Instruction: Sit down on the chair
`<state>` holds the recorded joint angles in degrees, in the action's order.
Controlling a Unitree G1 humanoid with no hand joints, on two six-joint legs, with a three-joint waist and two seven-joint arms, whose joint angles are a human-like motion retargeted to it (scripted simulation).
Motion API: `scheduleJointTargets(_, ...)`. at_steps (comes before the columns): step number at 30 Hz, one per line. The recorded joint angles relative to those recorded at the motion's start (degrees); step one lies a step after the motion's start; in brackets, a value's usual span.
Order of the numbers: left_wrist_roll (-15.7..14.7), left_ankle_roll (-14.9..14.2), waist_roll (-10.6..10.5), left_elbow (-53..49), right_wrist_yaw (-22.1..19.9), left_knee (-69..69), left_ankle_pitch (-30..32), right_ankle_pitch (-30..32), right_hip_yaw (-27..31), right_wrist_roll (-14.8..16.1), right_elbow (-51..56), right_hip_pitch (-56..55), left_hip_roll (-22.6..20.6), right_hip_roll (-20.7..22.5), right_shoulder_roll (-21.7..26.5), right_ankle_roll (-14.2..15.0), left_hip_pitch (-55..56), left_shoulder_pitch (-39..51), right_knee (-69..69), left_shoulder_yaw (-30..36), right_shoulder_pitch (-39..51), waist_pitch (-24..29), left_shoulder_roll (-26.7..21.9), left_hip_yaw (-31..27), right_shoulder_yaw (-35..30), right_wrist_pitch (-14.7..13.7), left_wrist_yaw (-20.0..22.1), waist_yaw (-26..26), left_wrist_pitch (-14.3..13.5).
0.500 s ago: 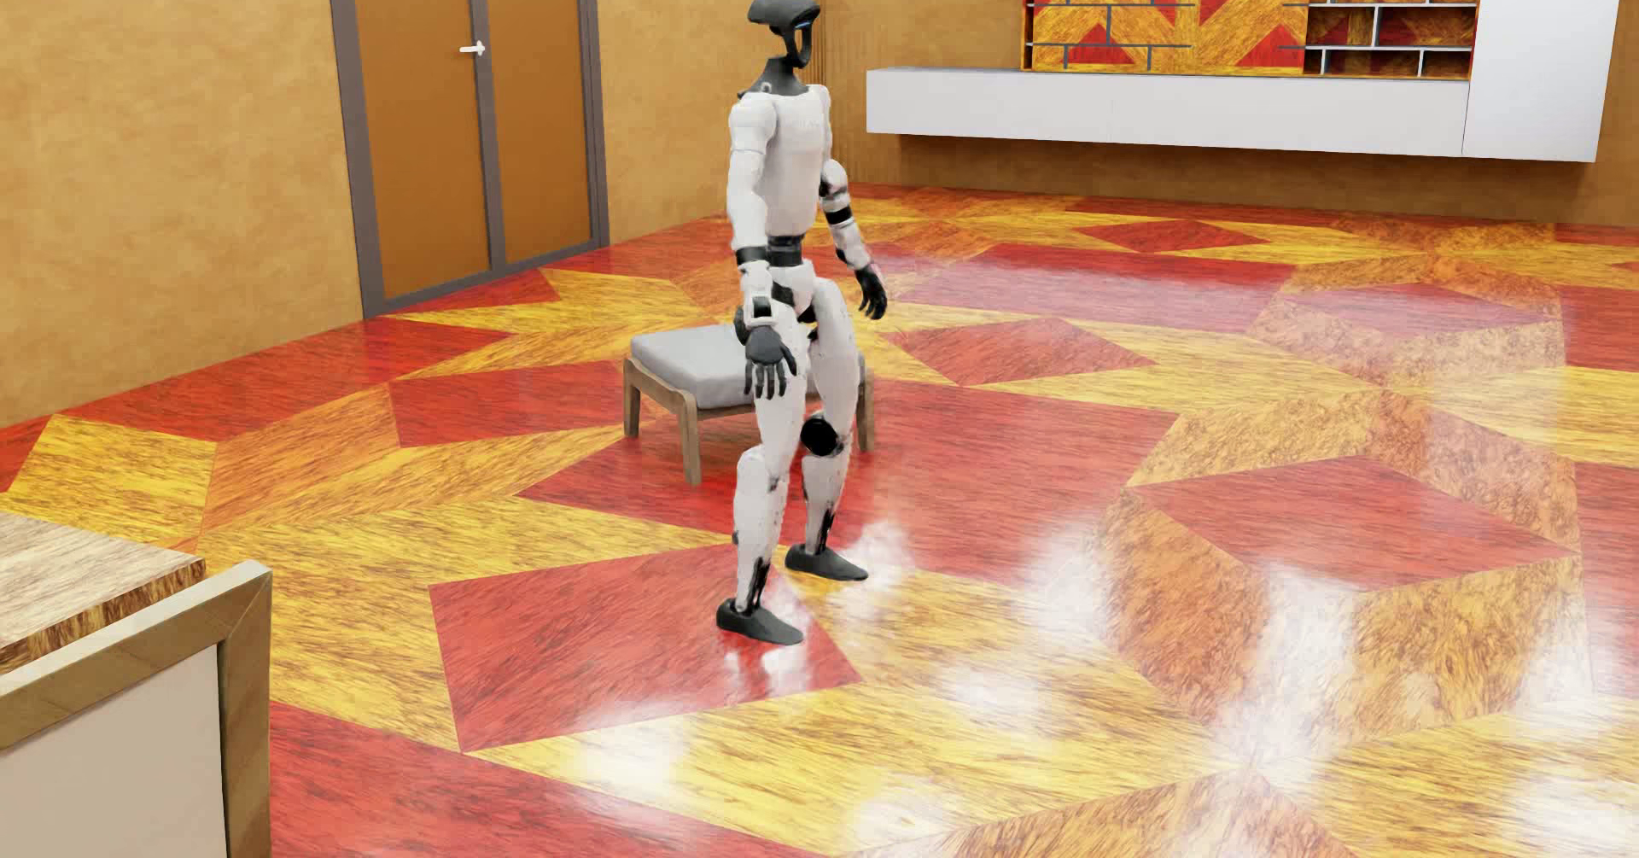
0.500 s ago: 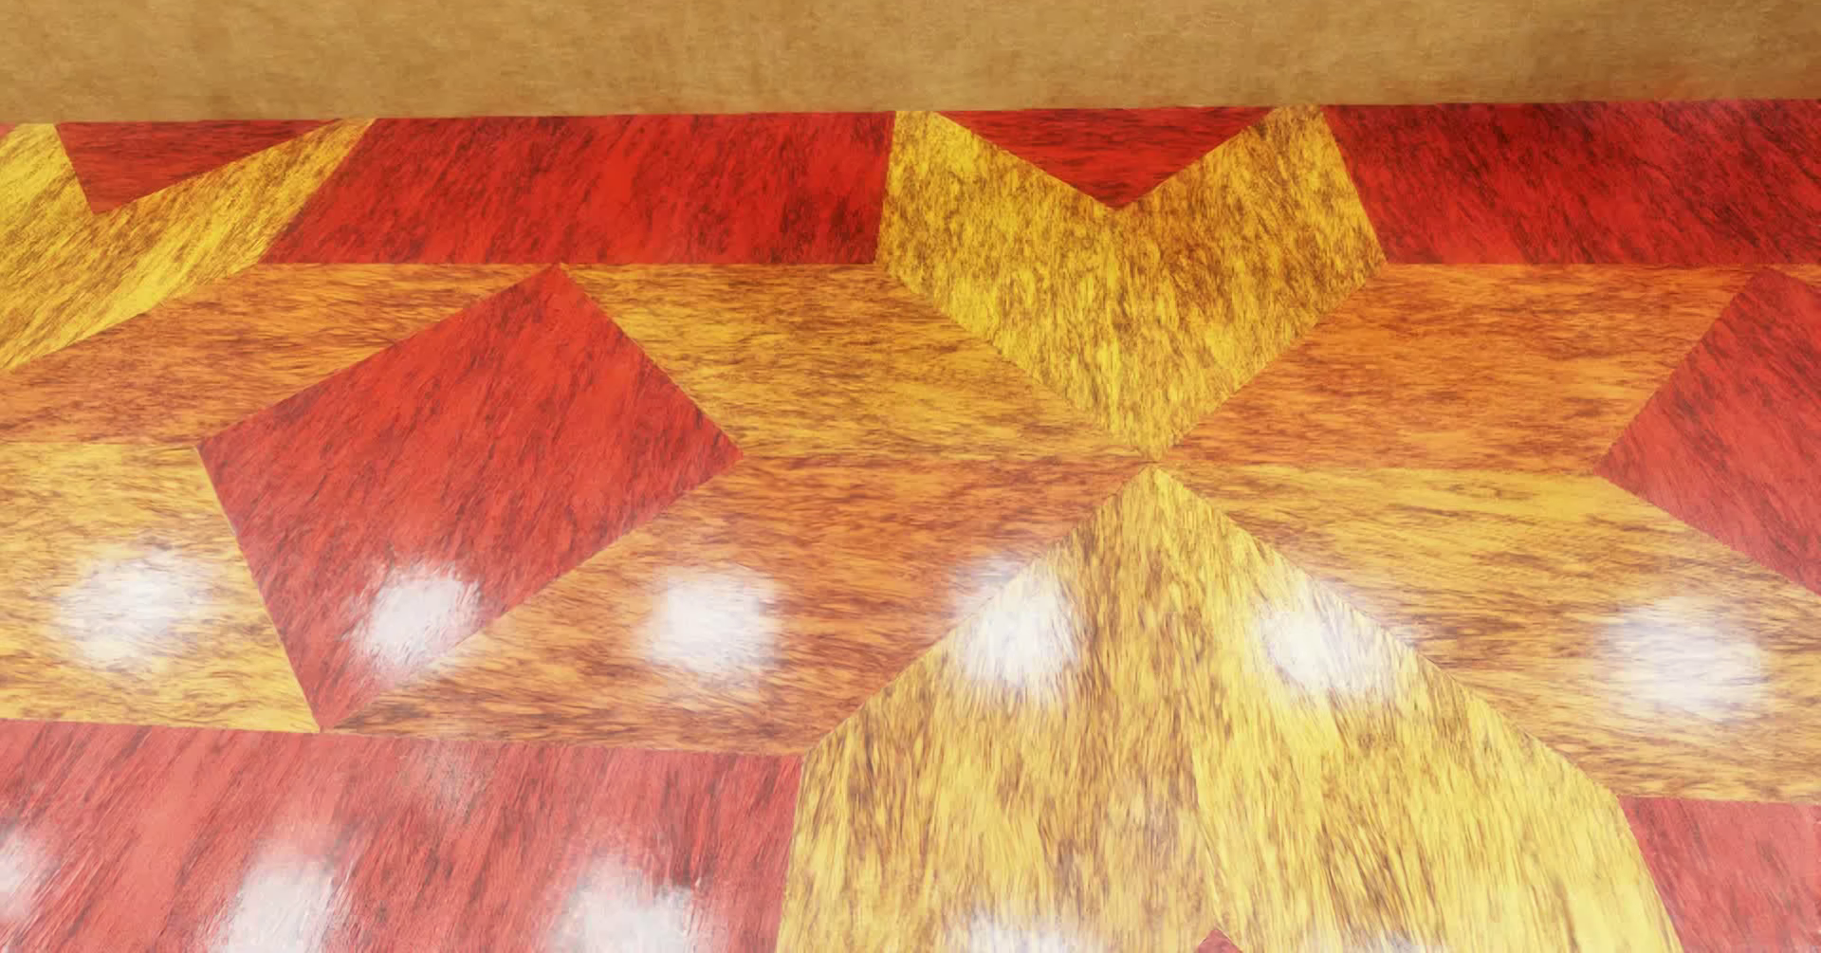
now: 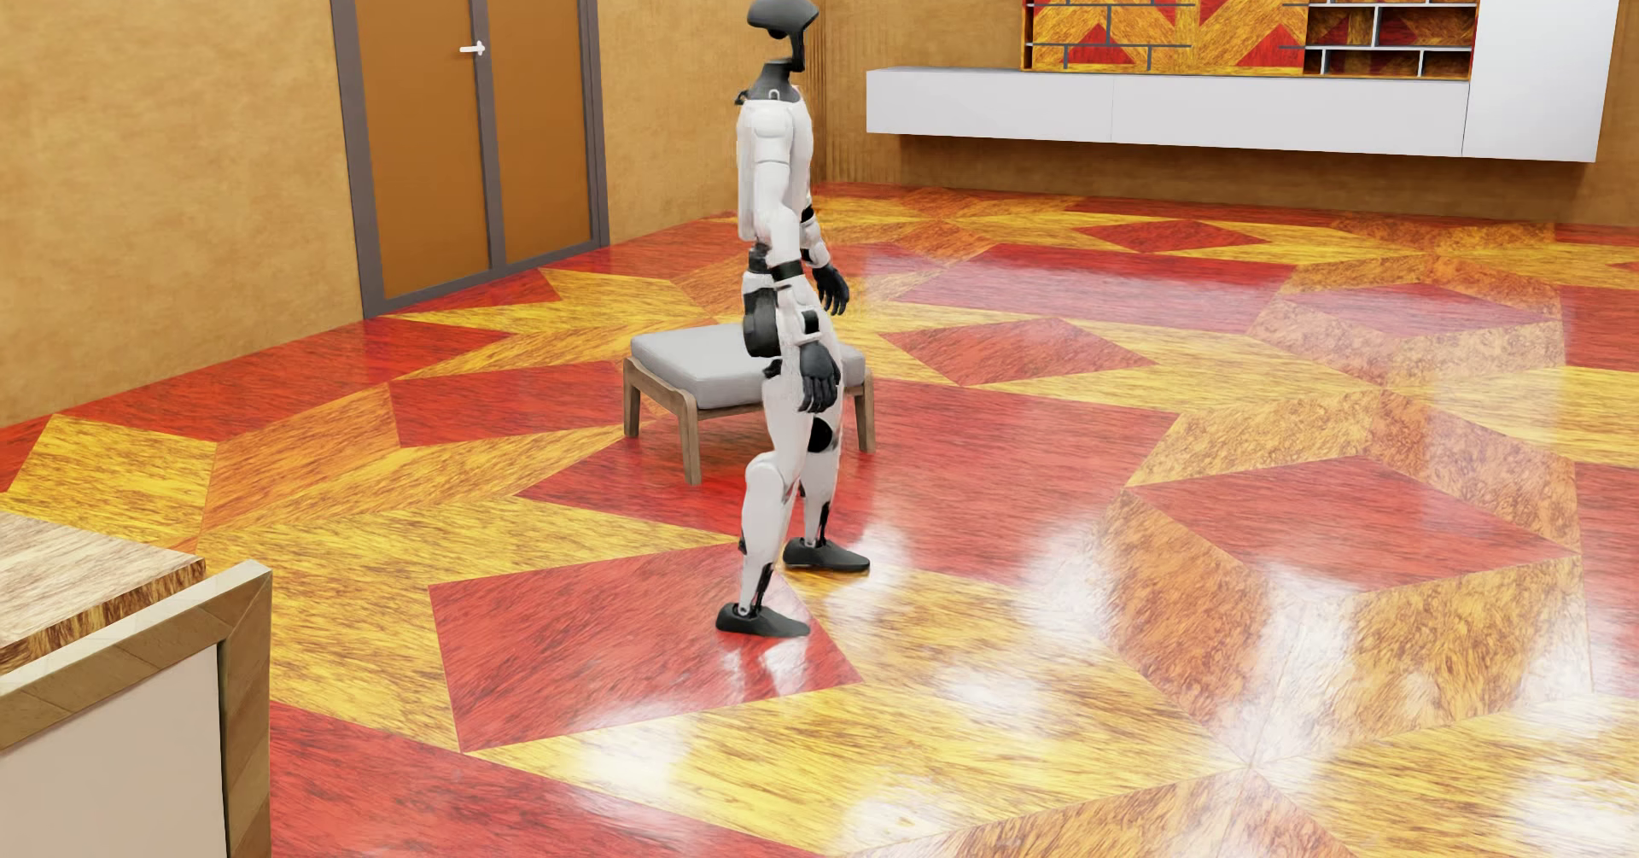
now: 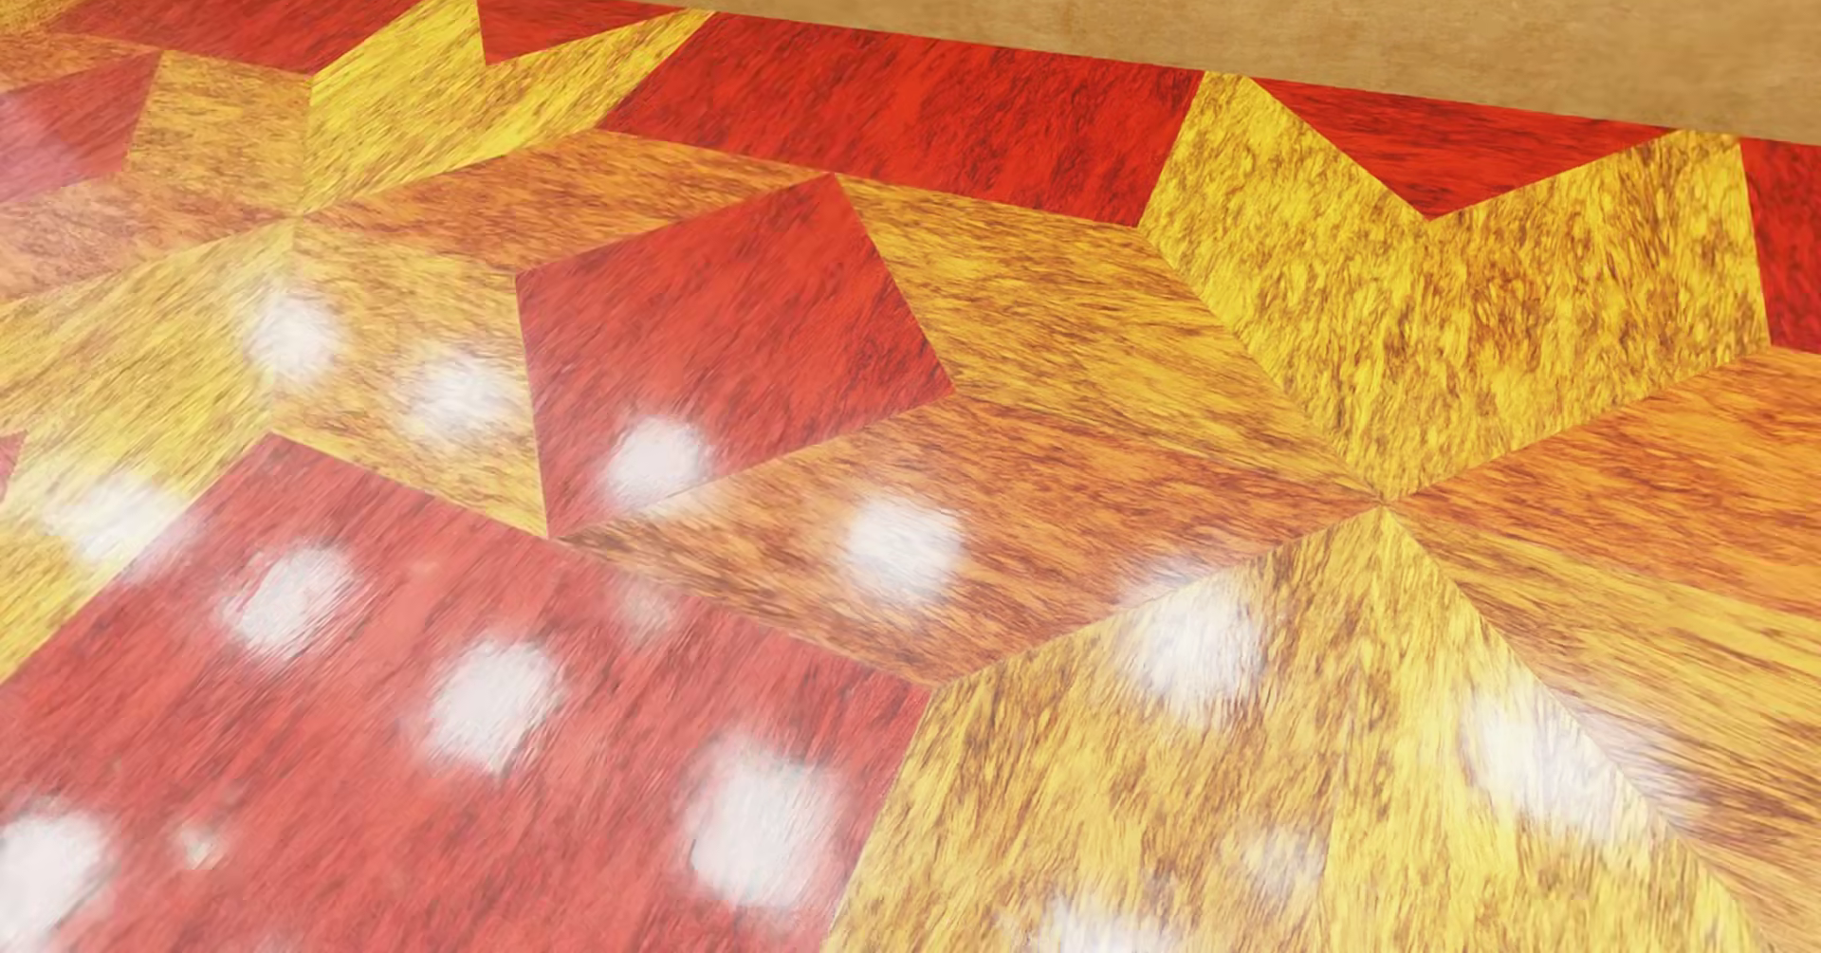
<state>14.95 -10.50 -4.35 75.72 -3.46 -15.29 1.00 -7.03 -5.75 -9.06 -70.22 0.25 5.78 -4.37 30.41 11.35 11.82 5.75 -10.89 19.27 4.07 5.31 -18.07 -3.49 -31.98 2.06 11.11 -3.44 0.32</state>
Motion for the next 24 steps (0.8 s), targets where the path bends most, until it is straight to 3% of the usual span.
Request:
scheduleJointTargets(3,3.23,1.77,-0.49,0.02,-0.98,-4.27,-1.86,0.12,-2.97,0.76,0.39,2.51,-0.89,-0.31,1.68,-1.86,1.80,-0.15,2.31,-1.62,-0.17,1.67,0.58,1.96,0.93,-0.73,-2.25,-1.34,-0.27)
scheduleJointTargets(9,4.23,1.73,-0.05,1.02,-1.36,-5.46,-2.69,-0.80,-7.80,-0.25,0.26,8.30,3.62,-0.97,1.42,-7.27,2.47,-2.03,3.21,-5.39,-1.49,2.56,-0.80,5.09,2.76,-1.68,-3.55,-1.41,-0.98)
scheduleJointTargets(12,6.13,3.77,0.10,1.09,-1.79,-3.34,-3.94,1.31,-10.25,-1.41,0.35,11.84,4.27,-1.04,1.01,-10.05,2.30,-1.91,3.82,-7.06,-0.42,3.76,-1.28,8.60,2.05,-2.57,-3.39,-1.43,-2.81)
scheduleJointTargets(13,3.25,2.86,-0.36,-0.84,-5.34,-4.40,-5.89,-1.56,-10.24,3.18,0.15,12.16,2.45,-0.64,0.48,-5.57,4.43,-4.52,5.58,-5.97,-2.22,0.46,-1.18,7.46,2.88,-1.21,-4.67,-1.94,2.03)
scheduleJointTargets(14,3.76,3.43,-0.29,-1.06,-5.59,-3.36,-5.04,-1.07,-10.61,3.31,0.98,12.72,1.27,-1.03,0.48,-5.26,3.66,-5.11,4.59,-6.09,-2.37,0.23,-1.29,7.82,2.87,-1.34,-4.97,-1.88,1.94)
scheduleJointTargets(15,3.52,2.13,0.37,-0.94,-6.80,-1.82,-0.93,-1.07,-10.65,4.33,1.35,12.53,-0.25,-2.83,0.25,-3.80,3.31,-5.44,1.49,-5.12,-2.39,0.10,-1.38,6.51,3.13,-1.71,-4.72,-1.91,1.75)
scheduleJointTargets(18,4.08,5.60,0.80,-1.43,-6.74,-0.98,-1.19,2.30,-10.41,7.41,2.03,9.80,-4.71,-9.58,0.94,3.46,-0.21,-6.36,-13.76,-2.22,-2.92,0.81,-1.65,6.03,2.76,-1.58,-4.58,-1.56,1.24)
scheduleJointTargets(20,3.54,8.52,0.78,-1.88,-7.04,2.66,-0.96,4.92,-7.48,7.39,1.88,3.48,-6.27,-12.01,0.32,4.89,-4.41,-6.19,-26.71,-2.71,-1.88,1.68,-2.51,5.90,2.75,-1.03,-4.50,-0.26,1.74)
scheduleJointTargets(21,2.64,8.97,0.90,-1.88,-7.81,4.38,-0.89,3.70,-5.18,8.41,2.02,0.49,-6.60,-11.17,-0.53,4.76,-6.79,-5.74,-31.51,-1.89,-1.67,2.45,-3.18,5.46,2.80,-1.02,-4.37,0.62,2.15)
scheduleJointTargets(22,2.27,9.28,0.87,-1.82,-7.53,5.98,-0.95,1.34,-2.64,9.40,2.07,-2.22,-7.00,-8.88,-1.20,2.03,-8.90,-5.51,-34.57,-0.95,-1.68,2.82,-3.67,4.91,2.24,-0.98,-4.39,1.72,2.64)
scheduleJointTargets(23,1.94,9.50,0.97,-1.80,-6.41,6.36,-1.62,-0.69,-0.24,8.39,2.18,-5.32,-7.20,-6.58,-1.63,0.02,-10.28,-5.04,-36.46,0.48,-1.51,3.24,-4.12,4.56,2.31,-1.03,-4.35,2.71,2.57)
scheduleJointTargets(24,2.00,9.61,1.31,-1.86,-5.29,5.09,-2.98,-1.40,1.64,6.66,2.47,-9.02,-7.26,-4.78,-2.02,1.27,-10.50,-4.35,-37.32,1.68,-1.40,3.46,-4.65,4.62,3.02,-1.29,-4.47,3.67,2.25)
